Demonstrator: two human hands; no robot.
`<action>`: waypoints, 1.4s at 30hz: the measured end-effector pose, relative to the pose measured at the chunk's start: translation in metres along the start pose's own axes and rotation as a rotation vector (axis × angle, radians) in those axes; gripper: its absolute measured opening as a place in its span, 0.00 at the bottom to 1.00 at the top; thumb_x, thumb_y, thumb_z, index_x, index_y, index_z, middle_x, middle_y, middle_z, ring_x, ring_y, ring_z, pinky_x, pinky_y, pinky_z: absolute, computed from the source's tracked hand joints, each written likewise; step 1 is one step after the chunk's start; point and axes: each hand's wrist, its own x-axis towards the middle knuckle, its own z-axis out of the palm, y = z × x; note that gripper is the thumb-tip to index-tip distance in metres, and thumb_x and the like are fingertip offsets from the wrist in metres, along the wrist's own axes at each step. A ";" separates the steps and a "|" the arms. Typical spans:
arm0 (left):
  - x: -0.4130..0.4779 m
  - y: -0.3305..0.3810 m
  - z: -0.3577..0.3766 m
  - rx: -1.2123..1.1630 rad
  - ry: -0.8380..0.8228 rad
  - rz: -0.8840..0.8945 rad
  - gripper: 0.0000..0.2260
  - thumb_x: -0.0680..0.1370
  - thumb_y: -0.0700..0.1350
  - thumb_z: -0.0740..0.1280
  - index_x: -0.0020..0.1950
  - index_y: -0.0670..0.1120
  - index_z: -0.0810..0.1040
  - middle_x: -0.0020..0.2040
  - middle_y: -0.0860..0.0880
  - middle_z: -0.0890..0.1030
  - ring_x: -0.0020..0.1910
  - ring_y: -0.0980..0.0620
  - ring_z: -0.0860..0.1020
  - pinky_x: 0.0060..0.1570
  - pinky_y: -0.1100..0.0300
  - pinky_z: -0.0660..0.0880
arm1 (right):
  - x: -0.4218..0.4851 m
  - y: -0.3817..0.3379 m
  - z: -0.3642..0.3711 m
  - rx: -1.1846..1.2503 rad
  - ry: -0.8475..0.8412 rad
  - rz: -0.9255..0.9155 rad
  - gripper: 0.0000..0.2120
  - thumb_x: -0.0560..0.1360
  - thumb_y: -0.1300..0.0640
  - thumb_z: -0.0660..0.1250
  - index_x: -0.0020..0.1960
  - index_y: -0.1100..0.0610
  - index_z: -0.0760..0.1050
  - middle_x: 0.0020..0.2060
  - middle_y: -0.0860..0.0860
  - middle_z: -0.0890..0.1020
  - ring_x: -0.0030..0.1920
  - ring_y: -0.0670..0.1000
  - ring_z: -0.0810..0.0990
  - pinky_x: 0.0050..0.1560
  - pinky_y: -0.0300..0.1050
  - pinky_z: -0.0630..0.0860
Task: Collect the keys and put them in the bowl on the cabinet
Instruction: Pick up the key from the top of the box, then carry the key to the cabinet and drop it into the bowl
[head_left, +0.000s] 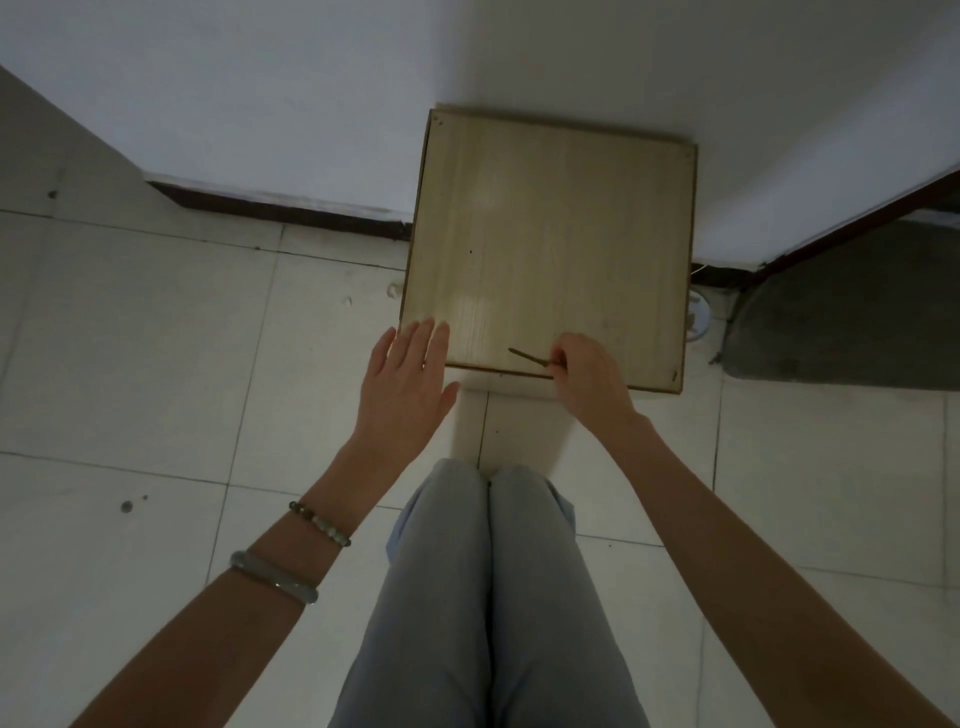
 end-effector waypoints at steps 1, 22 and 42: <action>-0.005 0.001 -0.010 0.002 -0.009 -0.001 0.27 0.75 0.47 0.67 0.68 0.36 0.64 0.66 0.35 0.70 0.66 0.38 0.68 0.68 0.43 0.61 | -0.007 -0.008 -0.012 0.002 0.016 -0.015 0.04 0.72 0.66 0.65 0.40 0.60 0.71 0.35 0.53 0.74 0.37 0.54 0.74 0.37 0.43 0.67; -0.174 0.026 -0.259 -0.128 0.290 -0.446 0.28 0.77 0.52 0.63 0.71 0.41 0.58 0.71 0.39 0.66 0.69 0.42 0.64 0.68 0.47 0.62 | -0.135 -0.260 -0.260 0.104 0.034 -0.606 0.04 0.69 0.64 0.70 0.40 0.59 0.74 0.36 0.51 0.76 0.36 0.49 0.74 0.38 0.42 0.74; -0.333 0.033 -0.273 -0.095 0.565 -1.198 0.28 0.75 0.52 0.65 0.70 0.40 0.62 0.67 0.39 0.71 0.65 0.41 0.70 0.64 0.47 0.66 | -0.164 -0.393 -0.203 0.192 -0.391 -1.169 0.05 0.70 0.62 0.69 0.41 0.56 0.74 0.37 0.50 0.79 0.36 0.43 0.76 0.38 0.31 0.73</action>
